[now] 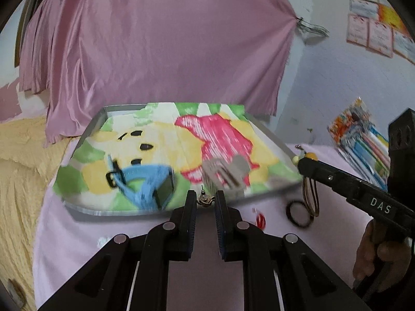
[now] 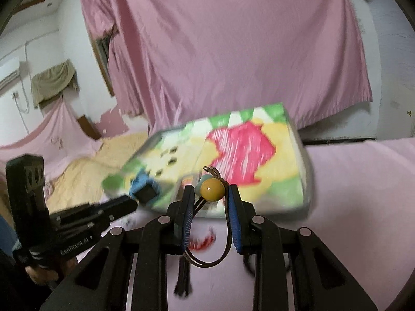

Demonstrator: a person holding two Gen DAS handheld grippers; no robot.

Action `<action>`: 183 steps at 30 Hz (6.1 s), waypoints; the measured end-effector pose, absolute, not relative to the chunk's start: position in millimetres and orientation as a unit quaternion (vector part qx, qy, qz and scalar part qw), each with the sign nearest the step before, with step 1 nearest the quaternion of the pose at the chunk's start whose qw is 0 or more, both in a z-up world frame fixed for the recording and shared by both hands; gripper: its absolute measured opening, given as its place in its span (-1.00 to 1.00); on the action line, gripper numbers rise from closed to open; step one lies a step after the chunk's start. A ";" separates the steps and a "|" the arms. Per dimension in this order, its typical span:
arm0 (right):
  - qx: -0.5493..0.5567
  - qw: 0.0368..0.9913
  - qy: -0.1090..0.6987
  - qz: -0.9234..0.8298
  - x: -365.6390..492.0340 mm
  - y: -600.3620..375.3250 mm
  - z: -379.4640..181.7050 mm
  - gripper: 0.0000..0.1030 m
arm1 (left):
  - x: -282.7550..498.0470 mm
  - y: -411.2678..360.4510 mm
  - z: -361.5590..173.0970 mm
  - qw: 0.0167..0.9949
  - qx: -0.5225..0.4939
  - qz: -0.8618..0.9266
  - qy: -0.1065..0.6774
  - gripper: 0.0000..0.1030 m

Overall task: Organize jewelry
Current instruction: 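Place the ring and yellow-bead bangle into the tray, then open both tools, then withdraw both tools and move toward the black bracelets, then grasp the black bead bracelet with the left tool while the right tool grasps the black hair tie, then carry both black bracelets into the tray and open both tools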

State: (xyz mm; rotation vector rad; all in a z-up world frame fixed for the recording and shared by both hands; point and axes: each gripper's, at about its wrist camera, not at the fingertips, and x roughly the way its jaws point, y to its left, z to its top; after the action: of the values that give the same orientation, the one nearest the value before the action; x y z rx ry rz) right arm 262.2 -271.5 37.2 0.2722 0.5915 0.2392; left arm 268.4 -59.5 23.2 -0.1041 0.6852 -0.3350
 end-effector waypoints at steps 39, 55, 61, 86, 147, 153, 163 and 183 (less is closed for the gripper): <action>0.084 0.930 0.350 0.077 310.5 -262.6 7.4 0.06 | 313.4 -64.1 1.7 0.914 -0.051 -0.126 0.382 -0.20; 0.068 0.977 0.195 0.046 205.3 -278.5 48.3 0.92 | 232.6 -40.1 30.7 0.959 -0.109 -0.101 0.242 0.96; 0.055 0.987 0.145 0.039 170.0 -278.7 53.5 0.94 | 204.1 -36.3 36.1 0.972 -0.097 -0.089 0.194 0.99; 0.027 0.985 0.171 0.016 130.5 -297.5 36.6 0.94 | 160.3 -64.7 21.8 0.971 -0.023 -0.142 0.190 0.99; -0.015 0.891 0.430 0.145 230.9 -288.0 -12.3 -0.91 | 214.0 -119.2 -16.7 0.888 0.029 -0.220 0.402 -0.72; -0.006 0.905 0.400 0.148 221.1 -285.9 0.0 -0.91 | 205.2 -110.9 -6.7 0.901 0.015 -0.222 0.374 -0.72; 0.026 0.929 0.340 0.146 223.0 -286.8 31.8 -0.91 | 214.7 -87.0 19.5 0.927 -0.015 -0.188 0.324 -0.72; 0.065 0.932 0.347 0.087 307.4 -271.2 7.9 -0.91 | 312.8 -78.4 15.0 0.924 -0.041 -0.131 0.356 -0.72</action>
State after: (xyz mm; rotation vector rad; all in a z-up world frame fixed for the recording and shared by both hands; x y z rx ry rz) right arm 307.4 -271.2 7.9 0.1329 0.7103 0.1771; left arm 312.8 -78.4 15.0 -0.0850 0.7304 -0.2696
